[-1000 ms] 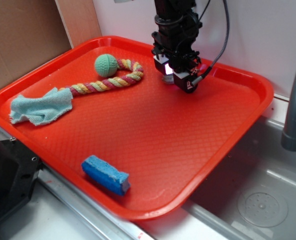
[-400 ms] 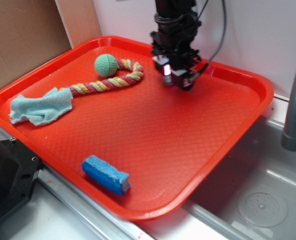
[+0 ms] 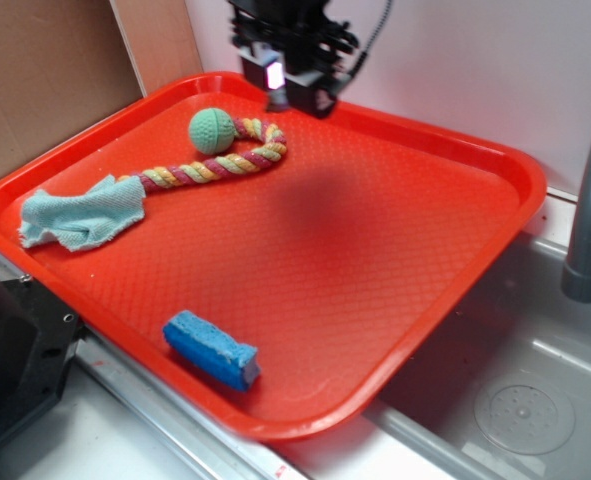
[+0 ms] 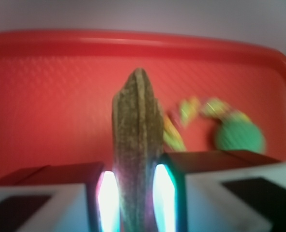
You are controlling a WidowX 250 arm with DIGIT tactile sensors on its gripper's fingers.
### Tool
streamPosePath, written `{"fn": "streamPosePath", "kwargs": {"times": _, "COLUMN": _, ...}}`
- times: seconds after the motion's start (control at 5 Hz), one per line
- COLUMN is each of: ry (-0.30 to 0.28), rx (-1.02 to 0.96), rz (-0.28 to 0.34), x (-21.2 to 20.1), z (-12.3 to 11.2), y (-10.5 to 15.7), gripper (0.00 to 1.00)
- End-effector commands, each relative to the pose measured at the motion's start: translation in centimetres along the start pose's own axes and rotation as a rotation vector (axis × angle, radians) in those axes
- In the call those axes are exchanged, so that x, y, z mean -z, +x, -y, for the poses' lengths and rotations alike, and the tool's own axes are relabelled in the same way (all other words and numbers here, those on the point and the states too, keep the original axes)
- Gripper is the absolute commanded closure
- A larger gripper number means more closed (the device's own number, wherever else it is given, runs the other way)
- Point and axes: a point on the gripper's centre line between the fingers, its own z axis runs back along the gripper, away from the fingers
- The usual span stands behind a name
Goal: Grab the wood chip.
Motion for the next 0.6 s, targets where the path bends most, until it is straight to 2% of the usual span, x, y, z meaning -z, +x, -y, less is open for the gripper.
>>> {"fn": "streamPosePath", "kwargs": {"times": 0.0, "ry": -0.072, "rx": -0.043, "rz": 0.021, "x": -7.4, "z": -1.0, "y": -5.8, "gripper": 1.0}}
{"fn": "streamPosePath", "kwargs": {"times": 0.2, "ry": -0.083, "rx": -0.057, "rz": 0.03, "x": -8.0, "z": -1.2, "y": -7.7, "gripper": 1.0}}
{"fn": "streamPosePath", "kwargs": {"times": 0.4, "ry": -0.082, "rx": -0.057, "rz": -0.032, "x": -7.2, "z": -1.4, "y": -6.9, "gripper": 1.0}}
